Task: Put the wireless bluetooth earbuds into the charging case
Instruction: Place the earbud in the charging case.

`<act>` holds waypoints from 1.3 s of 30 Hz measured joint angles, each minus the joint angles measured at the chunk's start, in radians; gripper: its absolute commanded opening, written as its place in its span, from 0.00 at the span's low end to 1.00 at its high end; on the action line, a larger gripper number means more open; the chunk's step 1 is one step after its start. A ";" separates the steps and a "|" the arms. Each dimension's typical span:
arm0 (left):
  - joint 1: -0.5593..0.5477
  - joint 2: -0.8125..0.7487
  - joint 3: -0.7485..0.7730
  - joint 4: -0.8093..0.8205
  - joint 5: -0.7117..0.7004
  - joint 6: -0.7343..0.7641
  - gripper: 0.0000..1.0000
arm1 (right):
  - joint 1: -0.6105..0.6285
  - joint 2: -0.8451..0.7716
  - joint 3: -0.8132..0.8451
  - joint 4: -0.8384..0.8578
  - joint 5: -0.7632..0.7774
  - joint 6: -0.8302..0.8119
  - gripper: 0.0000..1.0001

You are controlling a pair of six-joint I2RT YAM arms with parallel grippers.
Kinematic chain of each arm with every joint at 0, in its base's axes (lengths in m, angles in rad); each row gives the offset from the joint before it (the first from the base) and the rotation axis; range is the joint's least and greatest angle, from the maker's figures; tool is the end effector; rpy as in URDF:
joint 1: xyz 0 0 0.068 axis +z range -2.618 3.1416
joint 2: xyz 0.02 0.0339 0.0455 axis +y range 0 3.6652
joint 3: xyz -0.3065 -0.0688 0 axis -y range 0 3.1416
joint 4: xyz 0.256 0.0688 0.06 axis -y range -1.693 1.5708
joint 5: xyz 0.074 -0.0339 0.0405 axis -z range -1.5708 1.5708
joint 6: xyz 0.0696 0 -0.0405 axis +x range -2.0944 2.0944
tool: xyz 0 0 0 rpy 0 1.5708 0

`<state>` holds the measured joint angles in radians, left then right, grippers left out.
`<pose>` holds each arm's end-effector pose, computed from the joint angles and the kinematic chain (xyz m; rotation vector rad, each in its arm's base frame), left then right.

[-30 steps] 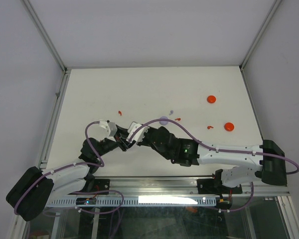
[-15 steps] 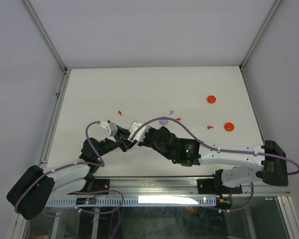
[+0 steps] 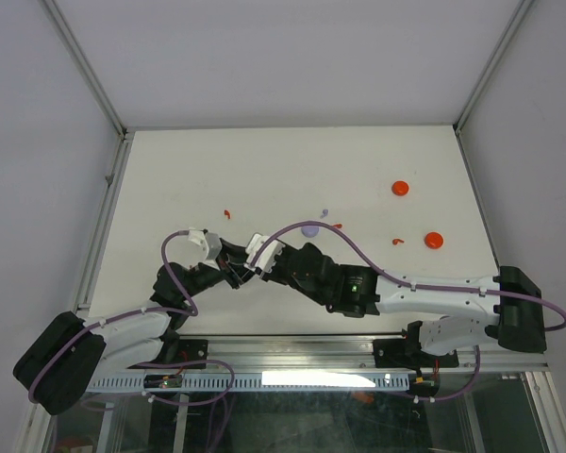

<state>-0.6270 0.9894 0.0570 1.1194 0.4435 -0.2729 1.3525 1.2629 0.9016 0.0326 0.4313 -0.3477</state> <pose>0.1338 -0.1338 0.2253 0.6366 1.3426 -1.0437 0.0972 0.3038 0.3269 -1.2022 1.4429 0.2830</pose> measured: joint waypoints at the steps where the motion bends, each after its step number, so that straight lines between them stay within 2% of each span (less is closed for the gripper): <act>1: 0.000 0.002 -0.002 0.001 0.000 0.000 0.04 | -0.001 0.000 -0.003 0.002 0.002 0.003 0.38; 13: 0.000 0.006 -0.005 0.031 -0.021 0.003 0.04 | -0.022 -0.117 -0.021 0.001 -0.003 0.086 0.65; 17: 0.000 -0.002 -0.005 0.022 -0.025 0.014 0.04 | -0.029 -0.138 -0.021 0.001 0.018 0.132 0.71; 23: 0.000 -0.029 -0.005 0.002 -0.032 0.032 0.04 | -0.041 -0.125 -0.019 0.000 0.086 0.205 0.75; 39: 0.000 -0.048 -0.006 -0.029 -0.050 0.049 0.04 | -0.092 -0.069 -0.019 -0.040 0.137 0.273 0.77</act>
<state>-0.6266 0.9413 0.0513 1.0901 0.3931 -0.2237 1.2602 1.1942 0.8825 -0.0071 0.5682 -0.0750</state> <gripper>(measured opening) 0.250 0.766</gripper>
